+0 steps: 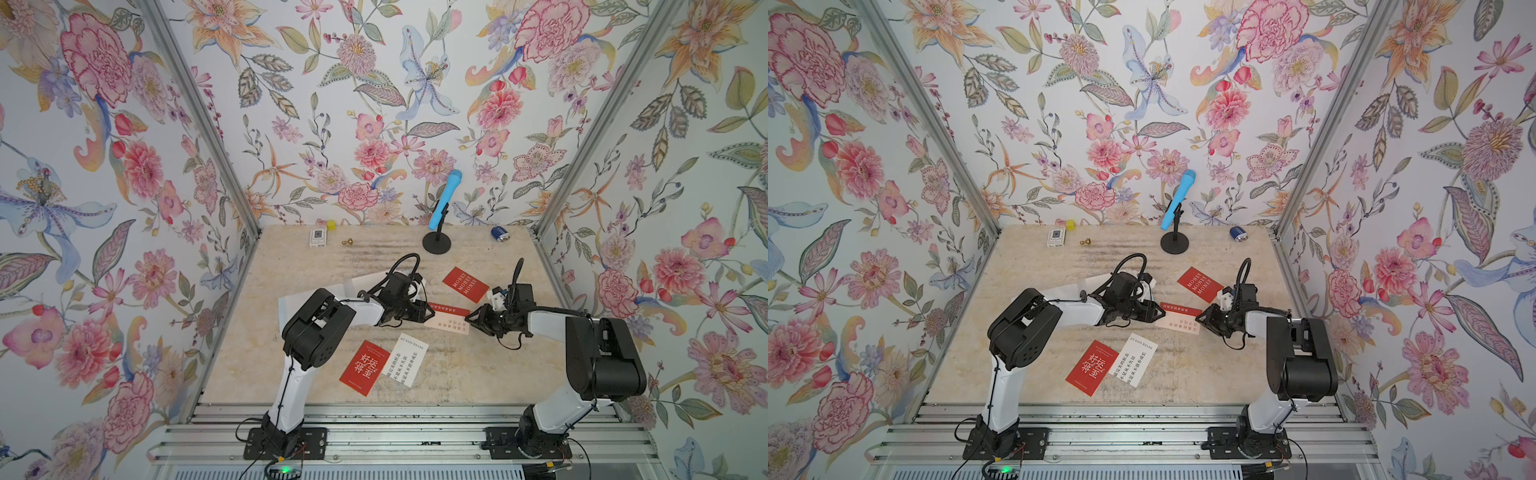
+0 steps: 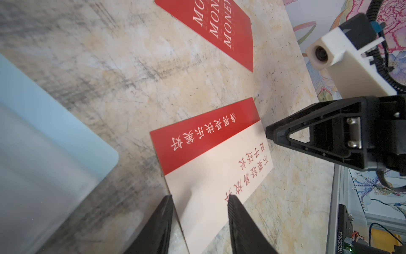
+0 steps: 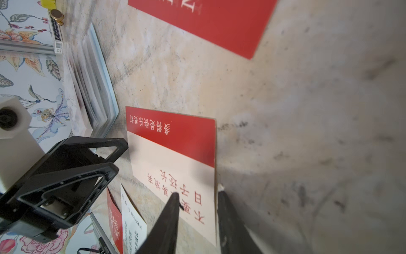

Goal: Place the photos into the photo albums
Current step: Pick up the photo at the center of the board.

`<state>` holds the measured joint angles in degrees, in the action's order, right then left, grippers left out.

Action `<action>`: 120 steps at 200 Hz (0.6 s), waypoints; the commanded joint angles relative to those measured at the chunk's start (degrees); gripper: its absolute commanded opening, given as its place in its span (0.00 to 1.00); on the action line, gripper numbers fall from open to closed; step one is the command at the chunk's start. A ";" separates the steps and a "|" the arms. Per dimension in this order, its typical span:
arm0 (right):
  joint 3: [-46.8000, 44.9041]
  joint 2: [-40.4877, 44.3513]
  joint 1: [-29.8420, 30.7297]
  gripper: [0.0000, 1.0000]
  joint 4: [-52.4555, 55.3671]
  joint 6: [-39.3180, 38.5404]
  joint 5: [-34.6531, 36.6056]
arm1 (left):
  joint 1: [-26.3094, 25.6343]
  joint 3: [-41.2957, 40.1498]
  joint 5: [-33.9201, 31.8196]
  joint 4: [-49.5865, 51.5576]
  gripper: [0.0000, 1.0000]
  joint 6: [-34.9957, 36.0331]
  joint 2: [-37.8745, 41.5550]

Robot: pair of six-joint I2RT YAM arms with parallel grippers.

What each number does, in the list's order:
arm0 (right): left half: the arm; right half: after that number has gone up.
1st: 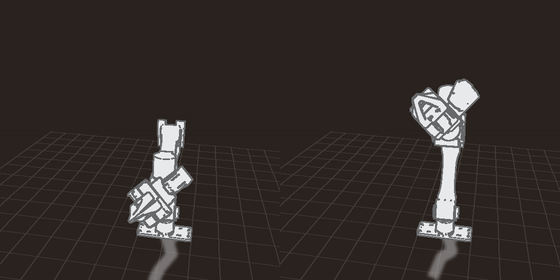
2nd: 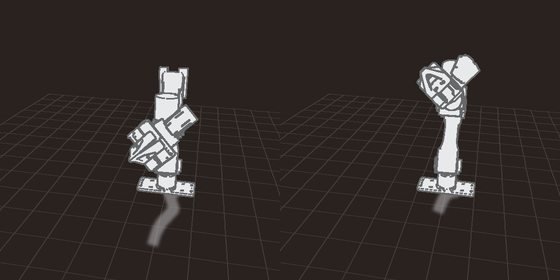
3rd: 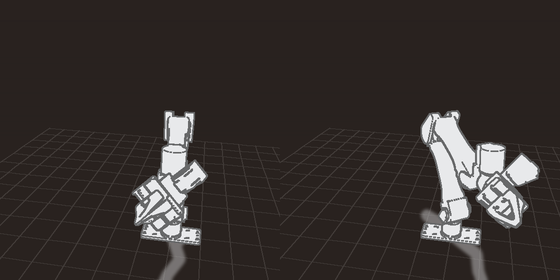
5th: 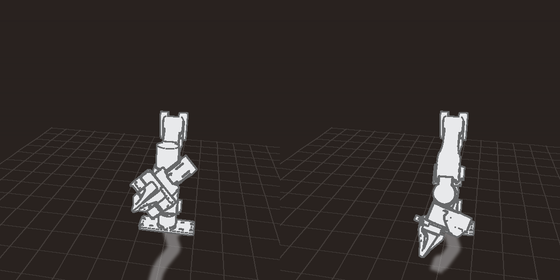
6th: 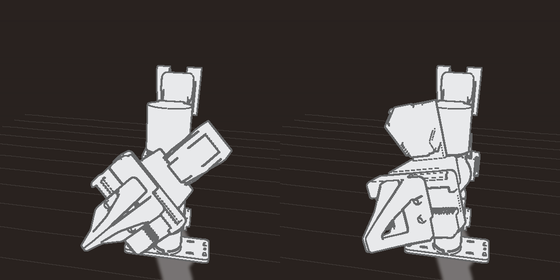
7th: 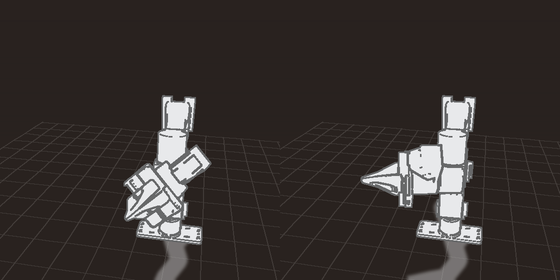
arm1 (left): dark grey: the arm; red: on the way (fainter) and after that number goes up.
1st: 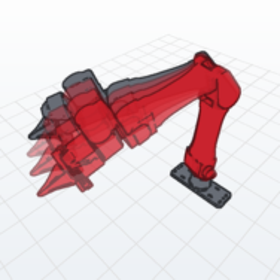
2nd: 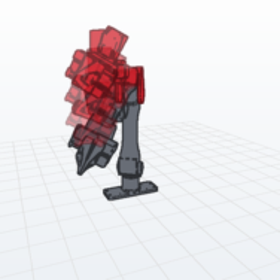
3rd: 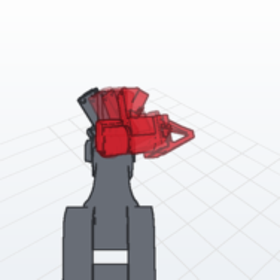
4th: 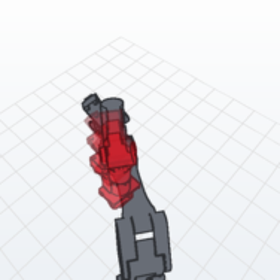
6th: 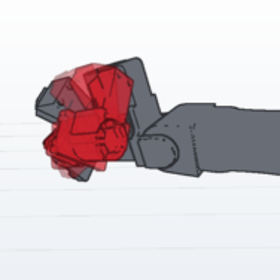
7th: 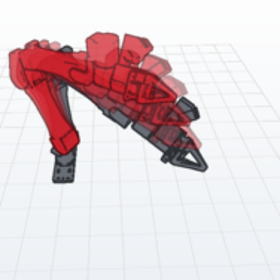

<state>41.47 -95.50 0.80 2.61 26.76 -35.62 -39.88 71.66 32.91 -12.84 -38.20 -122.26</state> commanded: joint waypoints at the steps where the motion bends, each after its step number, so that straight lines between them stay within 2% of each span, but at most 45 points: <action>1: 0.62 -2.43 1.37 0.33 0.91 -0.51 -0.13 | -0.92 -1.14 0.43 1.46 0.45 -0.57 -2.20; 36: 0.41 -1.62 1.31 0.33 -0.91 1.28 -2.11 | -0.99 -1.54 0.54 0.76 0.45 -1.10 -2.53; 120: 1.14 6.27 0.96 0.33 -2.08 6.41 -8.64 | -0.99 -1.78 0.92 -0.06 0.45 -1.36 -2.87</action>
<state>42.00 -92.29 1.17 1.45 30.92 -38.74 -39.88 71.11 32.75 -14.24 -38.59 -122.30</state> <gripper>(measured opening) 0.331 0.448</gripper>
